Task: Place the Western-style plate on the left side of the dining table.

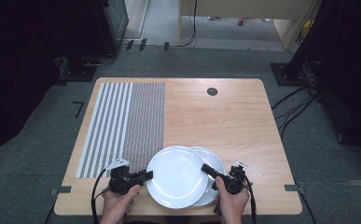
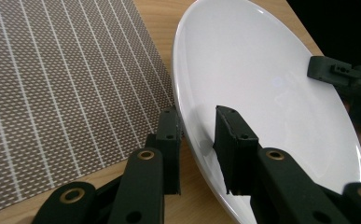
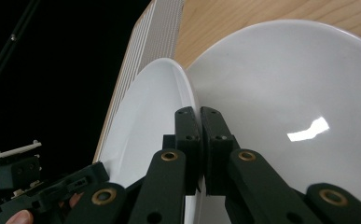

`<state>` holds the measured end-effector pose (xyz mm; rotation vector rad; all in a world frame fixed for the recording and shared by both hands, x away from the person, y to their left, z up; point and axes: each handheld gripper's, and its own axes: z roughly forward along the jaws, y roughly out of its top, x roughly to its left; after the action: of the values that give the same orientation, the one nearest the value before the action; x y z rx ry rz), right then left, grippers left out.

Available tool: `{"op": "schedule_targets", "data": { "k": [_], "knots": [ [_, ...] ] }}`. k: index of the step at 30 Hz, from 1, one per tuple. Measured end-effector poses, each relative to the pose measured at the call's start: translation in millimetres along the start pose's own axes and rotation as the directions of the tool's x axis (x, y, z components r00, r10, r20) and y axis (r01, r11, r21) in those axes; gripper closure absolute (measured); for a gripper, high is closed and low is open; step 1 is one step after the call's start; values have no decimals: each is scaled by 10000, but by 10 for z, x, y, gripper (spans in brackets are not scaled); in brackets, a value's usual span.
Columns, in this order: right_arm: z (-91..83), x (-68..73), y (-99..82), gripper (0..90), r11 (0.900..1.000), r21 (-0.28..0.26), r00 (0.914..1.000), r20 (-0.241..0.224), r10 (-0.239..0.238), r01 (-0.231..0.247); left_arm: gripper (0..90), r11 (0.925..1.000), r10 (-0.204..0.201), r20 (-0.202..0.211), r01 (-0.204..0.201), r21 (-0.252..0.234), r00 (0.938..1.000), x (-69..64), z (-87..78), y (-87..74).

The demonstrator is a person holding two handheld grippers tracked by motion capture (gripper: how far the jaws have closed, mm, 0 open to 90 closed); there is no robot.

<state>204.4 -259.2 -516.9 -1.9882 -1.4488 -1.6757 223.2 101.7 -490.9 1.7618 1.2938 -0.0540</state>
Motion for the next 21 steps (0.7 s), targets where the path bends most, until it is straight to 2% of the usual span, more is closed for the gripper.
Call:
{"op": "schedule_targets", "data": {
  "k": [5,10,16,17,21],
  "knots": [
    [40,109,66,878,9999,25,9996,-248,-165,166,727,9998,-172,-133,171,-62,9998,37,-42,40],
    [104,201,126,878,9993,52,9989,-282,-372,373,727,9995,-257,-202,253,-174,9995,73,-88,108],
    [247,315,214,878,9994,1,9976,-602,-353,354,729,9985,-162,-413,140,-532,9990,131,-219,275],
    [324,345,243,879,9994,-22,9964,-768,-348,348,732,9978,-151,-518,117,-656,9985,149,-256,330],
    [448,407,300,879,9996,87,9943,-1037,-258,268,741,9962,-166,-610,112,-863,9980,202,-323,422]
  ]
}}
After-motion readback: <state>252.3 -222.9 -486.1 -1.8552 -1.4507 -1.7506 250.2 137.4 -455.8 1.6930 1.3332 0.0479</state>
